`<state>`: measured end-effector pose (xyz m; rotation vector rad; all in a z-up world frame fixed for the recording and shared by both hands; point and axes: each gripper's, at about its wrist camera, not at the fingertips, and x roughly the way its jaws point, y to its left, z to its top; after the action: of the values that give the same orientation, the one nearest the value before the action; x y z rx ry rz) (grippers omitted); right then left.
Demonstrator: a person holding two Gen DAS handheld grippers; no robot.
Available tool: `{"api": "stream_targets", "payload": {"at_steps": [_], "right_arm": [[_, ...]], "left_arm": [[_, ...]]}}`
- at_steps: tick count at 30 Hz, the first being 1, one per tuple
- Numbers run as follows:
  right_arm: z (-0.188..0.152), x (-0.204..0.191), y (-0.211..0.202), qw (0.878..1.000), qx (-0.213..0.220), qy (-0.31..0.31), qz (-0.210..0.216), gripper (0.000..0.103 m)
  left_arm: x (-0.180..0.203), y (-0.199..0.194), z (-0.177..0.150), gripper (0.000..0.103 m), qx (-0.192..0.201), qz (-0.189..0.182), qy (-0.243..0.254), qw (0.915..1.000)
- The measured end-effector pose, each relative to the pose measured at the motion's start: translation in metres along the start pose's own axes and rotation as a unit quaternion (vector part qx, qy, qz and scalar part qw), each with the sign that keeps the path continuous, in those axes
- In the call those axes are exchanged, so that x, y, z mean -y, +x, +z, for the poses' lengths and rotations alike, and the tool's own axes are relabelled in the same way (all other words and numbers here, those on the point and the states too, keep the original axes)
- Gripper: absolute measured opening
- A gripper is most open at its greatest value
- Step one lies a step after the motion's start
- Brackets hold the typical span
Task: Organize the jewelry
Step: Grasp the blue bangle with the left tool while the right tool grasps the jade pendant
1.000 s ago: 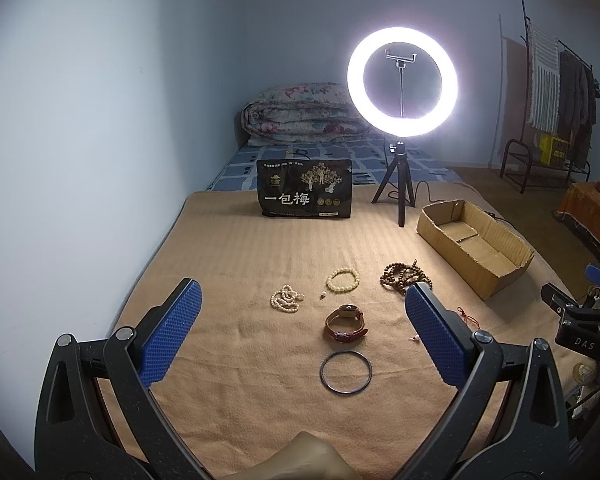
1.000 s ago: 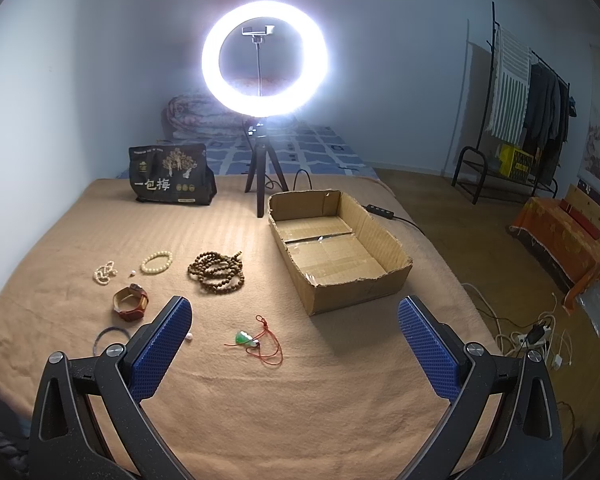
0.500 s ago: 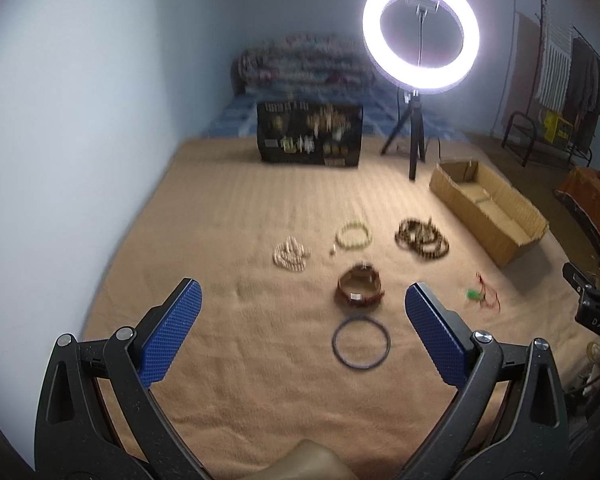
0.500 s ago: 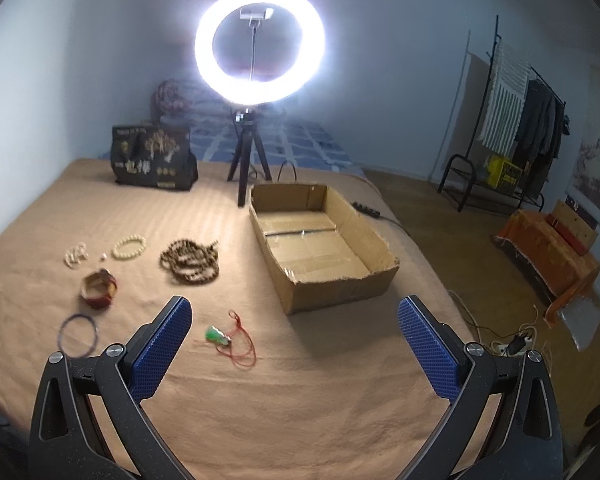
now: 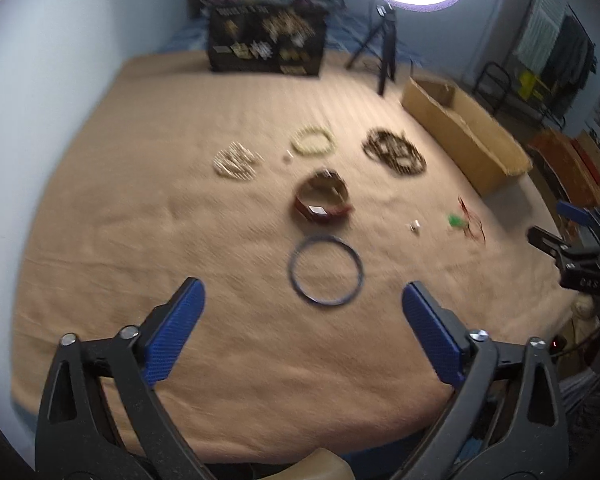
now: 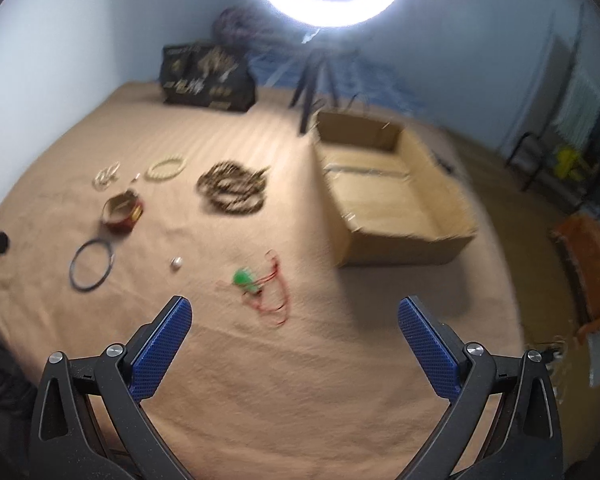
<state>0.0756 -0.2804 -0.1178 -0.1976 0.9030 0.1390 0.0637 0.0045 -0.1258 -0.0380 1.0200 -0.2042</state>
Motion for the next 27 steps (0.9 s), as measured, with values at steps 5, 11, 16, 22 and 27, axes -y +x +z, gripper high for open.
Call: {"api": "stream_targets", "payload": {"at_steps": [5, 11, 16, 22, 27], "right_arm": [[0.000, -0.009, 0.026, 0.997, -0.040, -0.004, 0.065, 0.097], [0.002, -0.016, 0.048, 0.995, -0.067, -0.010, 0.075, 0.088], [0.008, -0.016, 0.057, 0.995, -0.074, -0.017, 0.070, 0.087], [0.014, -0.019, 0.072, 0.994, -0.085, -0.015, 0.073, 0.087], [0.014, -0.016, 0.083, 0.992, -0.097, -0.006, 0.076, 0.087]], "left_arm": [[0.010, 0.028, -0.004, 0.098, -0.038, -0.004, 0.006, 0.9993], [-0.001, 0.053, 0.002, 0.098, -0.063, -0.003, -0.034, 0.9974], [-0.001, 0.073, 0.006, 0.098, -0.086, -0.006, -0.049, 0.9951], [0.009, 0.095, 0.009, 0.098, -0.104, -0.010, -0.046, 0.9935], [0.009, 0.107, 0.014, 0.098, -0.111, 0.002, -0.052, 0.9925]]}}
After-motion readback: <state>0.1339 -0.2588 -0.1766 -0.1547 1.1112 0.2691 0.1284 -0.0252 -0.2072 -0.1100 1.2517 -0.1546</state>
